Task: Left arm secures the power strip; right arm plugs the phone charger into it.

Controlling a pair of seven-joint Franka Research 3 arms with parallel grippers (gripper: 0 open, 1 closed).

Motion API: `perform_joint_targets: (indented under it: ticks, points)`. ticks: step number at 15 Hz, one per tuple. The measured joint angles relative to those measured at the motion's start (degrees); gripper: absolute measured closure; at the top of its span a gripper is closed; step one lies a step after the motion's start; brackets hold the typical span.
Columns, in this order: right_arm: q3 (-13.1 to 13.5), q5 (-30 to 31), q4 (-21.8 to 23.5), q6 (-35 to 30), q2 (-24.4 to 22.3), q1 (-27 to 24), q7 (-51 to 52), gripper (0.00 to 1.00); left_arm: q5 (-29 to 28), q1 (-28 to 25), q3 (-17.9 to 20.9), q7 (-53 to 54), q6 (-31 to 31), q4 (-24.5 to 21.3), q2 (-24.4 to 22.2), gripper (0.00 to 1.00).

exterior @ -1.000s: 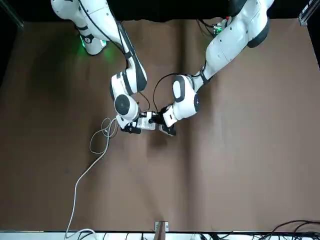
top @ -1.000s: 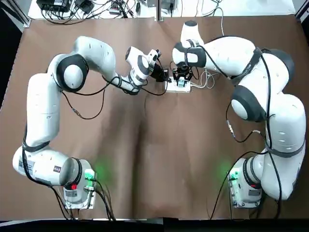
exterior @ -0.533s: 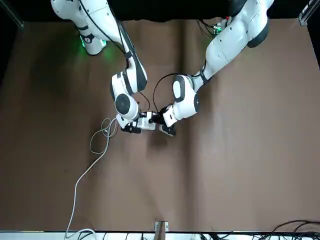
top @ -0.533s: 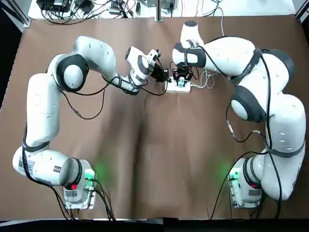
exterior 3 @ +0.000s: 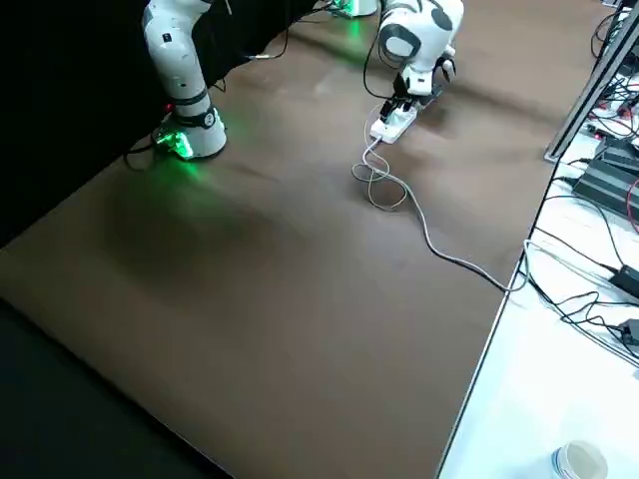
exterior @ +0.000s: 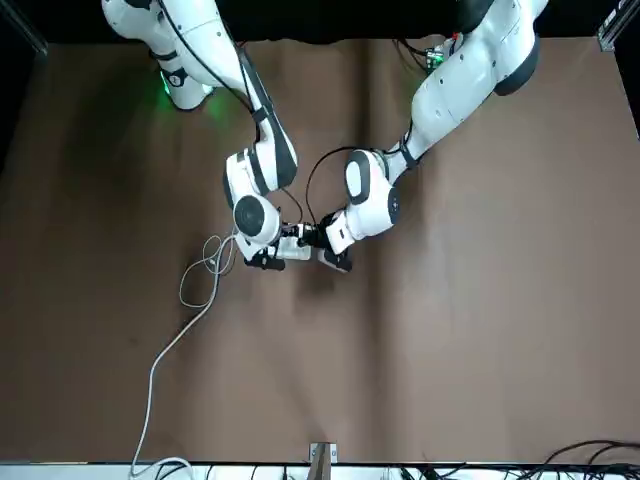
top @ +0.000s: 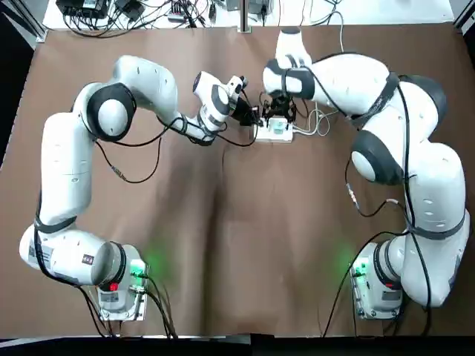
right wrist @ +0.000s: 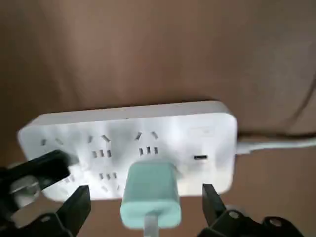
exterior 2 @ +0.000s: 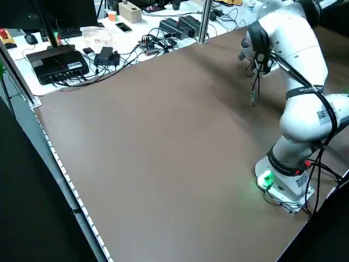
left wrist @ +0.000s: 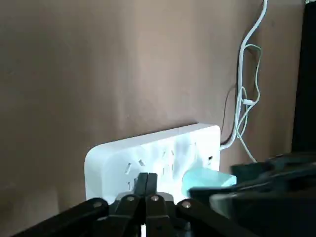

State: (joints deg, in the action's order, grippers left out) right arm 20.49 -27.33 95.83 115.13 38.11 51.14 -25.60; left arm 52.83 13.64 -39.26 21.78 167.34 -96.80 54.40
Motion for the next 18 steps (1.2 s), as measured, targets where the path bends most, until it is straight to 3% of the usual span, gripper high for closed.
perform_joint_targets:
  ticks: [2, 3, 7, 13, 18]
  points:
    - [0.4, 0.0, -4.4, -6.4, 0.0, -2.6, 0.0, 0.0, 0.0, 0.0, 0.0, 0.0, 0.0, 0.0, 0.0, 0.99]
    - [0.9, 0.3, -9.2, -13.4, 0.0, -6.1, 0.0, 0.0, 0.0, 0.0, 0.0, 0.0, 0.0, 0.0, 0.0, 0.99]
    - [1.9, 5.1, -18.3, -23.0, -0.3, -13.3, 0.2, 0.0, 0.0, 0.0, 0.0, 0.0, 0.0, 0.0, 0.0, 0.99]
    - [2.3, 7.8, -27.3, -28.0, -1.7, -27.3, 10.7, 0.0, 0.0, 0.0, 0.1, -1.1, 0.0, 0.9, 0.3, 0.99]
    - [3.2, 7.8, -30.2, -28.8, -6.6, -36.0, 22.0, 0.0, 0.0, -0.1, 0.0, -2.7, 0.0, 2.7, -0.4, 0.99]
